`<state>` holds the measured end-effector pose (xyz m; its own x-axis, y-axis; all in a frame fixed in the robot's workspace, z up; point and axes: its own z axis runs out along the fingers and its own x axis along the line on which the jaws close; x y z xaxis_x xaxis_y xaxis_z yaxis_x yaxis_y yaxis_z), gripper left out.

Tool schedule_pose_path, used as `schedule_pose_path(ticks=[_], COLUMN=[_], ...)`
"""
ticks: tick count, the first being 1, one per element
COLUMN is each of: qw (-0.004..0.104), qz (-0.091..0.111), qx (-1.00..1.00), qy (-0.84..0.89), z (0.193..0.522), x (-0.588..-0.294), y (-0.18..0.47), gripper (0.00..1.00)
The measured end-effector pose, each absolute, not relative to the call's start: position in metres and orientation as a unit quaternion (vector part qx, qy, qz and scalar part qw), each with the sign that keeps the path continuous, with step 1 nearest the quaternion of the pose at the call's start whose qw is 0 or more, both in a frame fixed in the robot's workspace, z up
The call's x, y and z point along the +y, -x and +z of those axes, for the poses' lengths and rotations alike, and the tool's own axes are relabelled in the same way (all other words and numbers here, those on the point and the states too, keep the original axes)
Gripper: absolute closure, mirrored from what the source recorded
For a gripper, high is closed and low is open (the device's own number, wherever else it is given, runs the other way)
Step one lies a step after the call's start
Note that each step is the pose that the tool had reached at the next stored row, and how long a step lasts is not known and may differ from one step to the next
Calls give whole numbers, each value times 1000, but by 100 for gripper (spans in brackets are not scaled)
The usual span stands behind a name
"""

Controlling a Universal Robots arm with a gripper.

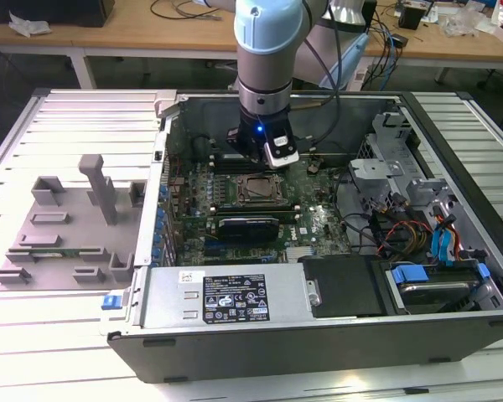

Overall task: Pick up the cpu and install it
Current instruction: 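Install the first cpu locking lever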

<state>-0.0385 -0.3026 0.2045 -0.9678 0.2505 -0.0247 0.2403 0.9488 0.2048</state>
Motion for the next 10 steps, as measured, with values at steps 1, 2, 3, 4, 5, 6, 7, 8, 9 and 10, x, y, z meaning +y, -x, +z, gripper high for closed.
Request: schedule_pose_path(ticks=[1, 2, 3, 4, 5, 6, 7, 8, 9, 10], qw=[25, 25, 25, 25, 25, 26, 26, 26, 26, 26], qz=[101, 101, 101, 101, 101, 101, 101, 101, 100, 101], qx=[987, 987, 987, 987, 987, 986, 986, 986, 986, 986], qy=[-125, -125, -125, -125, -126, -128, -128, -128, -128, -128], z=[204, 204, 204, 204, 204, 204, 204, 204, 204, 204], x=[-303, -303, -303, -303, -303, -305, -305, -305, -305, -305], y=[39, 38, 38, 38, 38, 38, 38, 38, 38, 38], gripper=[89, 89, 89, 89, 89, 89, 89, 89, 89, 89])
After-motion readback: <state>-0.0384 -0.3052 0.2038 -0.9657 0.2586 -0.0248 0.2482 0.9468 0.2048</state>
